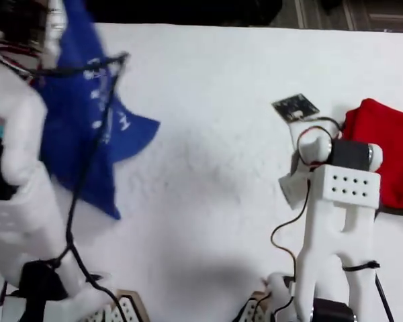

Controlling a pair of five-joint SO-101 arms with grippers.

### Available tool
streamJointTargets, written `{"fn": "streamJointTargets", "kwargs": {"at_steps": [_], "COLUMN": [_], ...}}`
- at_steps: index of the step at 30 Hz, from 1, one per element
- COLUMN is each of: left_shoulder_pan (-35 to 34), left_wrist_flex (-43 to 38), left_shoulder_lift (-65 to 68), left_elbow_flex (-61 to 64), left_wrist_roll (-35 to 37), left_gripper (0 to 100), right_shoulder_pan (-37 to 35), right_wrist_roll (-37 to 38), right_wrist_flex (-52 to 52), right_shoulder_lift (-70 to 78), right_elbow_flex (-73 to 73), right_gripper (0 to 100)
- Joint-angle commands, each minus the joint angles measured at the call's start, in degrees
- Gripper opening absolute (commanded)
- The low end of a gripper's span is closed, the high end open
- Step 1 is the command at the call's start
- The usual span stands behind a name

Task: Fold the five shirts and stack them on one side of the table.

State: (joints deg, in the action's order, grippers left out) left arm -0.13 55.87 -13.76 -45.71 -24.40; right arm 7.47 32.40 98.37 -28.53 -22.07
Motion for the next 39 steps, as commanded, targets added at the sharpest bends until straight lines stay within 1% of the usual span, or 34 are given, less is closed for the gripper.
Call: {"fn": "streamJointTargets", "kwargs": {"at_steps": [1,4,8,10,12,16,18,22,26,28,31,34,39], "left_shoulder_pan": [6.55,11.38,18.42,19.91,20.09,19.3,15.69,8.57,2.86,-1.71,-9.98,-18.68,-28.26], "left_wrist_flex": [-6.33,-9.14,-9.32,-7.82,-3.25,11.6,18.29,28.57,40.44,44.04,44.75,43.08,39.65], "left_shoulder_lift": [-1.54,-1.54,-2.24,-2.68,-3.47,-5.67,-6.81,-7.25,-7.43,-7.52,-7.78,-7.78,-8.31], "left_elbow_flex": [1.93,3.69,3.43,1.32,-0.88,-2.81,-2.46,-2.37,1.93,6.51,15.91,24.7,36.22], "left_wrist_roll": [-3.69,-6.24,-11.87,-13.63,-13.71,-13.71,-13.71,-13.71,-13.71,-13.71,-13.45,-11.34,-10.99], "left_gripper": [2,2,2,2,2,2,2,2,2,2,2,2,2], "right_shoulder_pan": [3.3,4.97,4.97,4.79,4.7,4.7,4.79,3.91,-2.51,-6.81,-13.58,-18.95,-26.07], "right_wrist_roll": [-0.44,-0.26,-0.18,-0.35,-0.44,-0.44,-0.09,0.09,0.09,-0.35,-0.44,-0.44,-0.53], "right_wrist_flex": [0.13,0.13,0.13,0.13,0.13,0.13,0.13,-0.04,-2.07,-2.86,-4.09,-3.74,-3.65], "right_shoulder_lift": [-1.54,-1.54,-1.54,-1.54,-1.54,-1.54,-1.54,-0.92,-0.92,-0.92,-0.4,4.0,10.86], "right_elbow_flex": [-1.23,-1.41,-1.41,-1.32,-1.14,-0.79,0.44,5.45,8.53,9.49,9.58,9.85,10.02], "right_gripper": [1.8,1.8,1.8,1.8,1.8,1.8,1.8,1.8,1.8,1.8,1.8,1.8,1.8]}}
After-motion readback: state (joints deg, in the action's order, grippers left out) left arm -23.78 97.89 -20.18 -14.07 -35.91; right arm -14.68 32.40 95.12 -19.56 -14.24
